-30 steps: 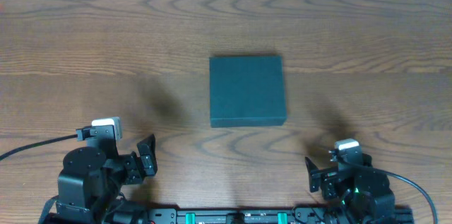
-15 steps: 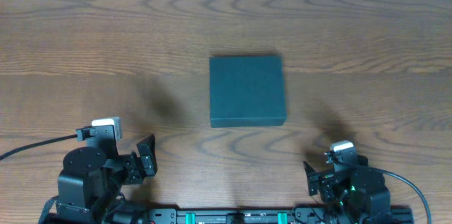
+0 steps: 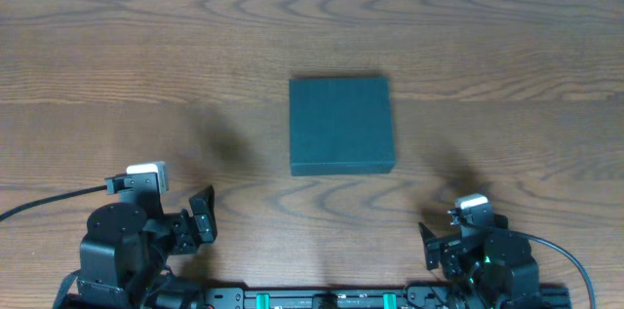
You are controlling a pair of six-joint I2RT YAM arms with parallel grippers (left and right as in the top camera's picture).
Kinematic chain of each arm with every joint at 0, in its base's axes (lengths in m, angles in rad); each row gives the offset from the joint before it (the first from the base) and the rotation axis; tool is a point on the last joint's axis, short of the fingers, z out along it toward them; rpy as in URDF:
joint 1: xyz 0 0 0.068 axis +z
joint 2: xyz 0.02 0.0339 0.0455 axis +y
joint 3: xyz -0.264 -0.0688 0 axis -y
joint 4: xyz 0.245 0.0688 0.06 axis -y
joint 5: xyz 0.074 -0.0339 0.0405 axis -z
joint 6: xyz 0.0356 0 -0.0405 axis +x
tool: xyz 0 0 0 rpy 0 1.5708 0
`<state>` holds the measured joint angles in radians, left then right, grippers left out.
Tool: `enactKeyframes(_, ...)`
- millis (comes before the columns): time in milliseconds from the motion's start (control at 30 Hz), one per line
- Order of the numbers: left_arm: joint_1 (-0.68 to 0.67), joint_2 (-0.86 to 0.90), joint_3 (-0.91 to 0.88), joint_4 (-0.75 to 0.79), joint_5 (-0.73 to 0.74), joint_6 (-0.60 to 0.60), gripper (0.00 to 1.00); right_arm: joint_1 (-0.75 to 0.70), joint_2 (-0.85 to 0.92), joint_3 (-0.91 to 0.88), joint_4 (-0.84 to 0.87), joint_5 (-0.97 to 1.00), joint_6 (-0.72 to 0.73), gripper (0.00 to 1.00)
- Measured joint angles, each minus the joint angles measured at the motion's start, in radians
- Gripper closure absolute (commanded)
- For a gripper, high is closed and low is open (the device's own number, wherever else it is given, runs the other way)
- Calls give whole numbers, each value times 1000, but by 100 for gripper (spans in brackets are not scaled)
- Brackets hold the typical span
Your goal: Pack container
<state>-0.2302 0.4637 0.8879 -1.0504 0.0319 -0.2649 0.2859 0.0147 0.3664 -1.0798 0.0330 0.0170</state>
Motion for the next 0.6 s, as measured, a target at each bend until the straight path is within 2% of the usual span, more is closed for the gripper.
enactKeyframes(133, 0, -20, -23, -34, -26, 56, 5, 0, 0, 0, 0, 0, 0, 1)
enactKeyframes(300, 0, -195, -259, 57, -39, 132, 5, 0, 0, -2, 0, -1, 0, 1)
enactKeyframes(433, 5, -332, -402, 35, -33, 131, 5, 0, -2, -2, 0, -1, 0, 1)
enactKeyframes(600, 35, -409, -473, 25, -32, 125, 5, 0, -2, -2, 0, -1, 0, 1)
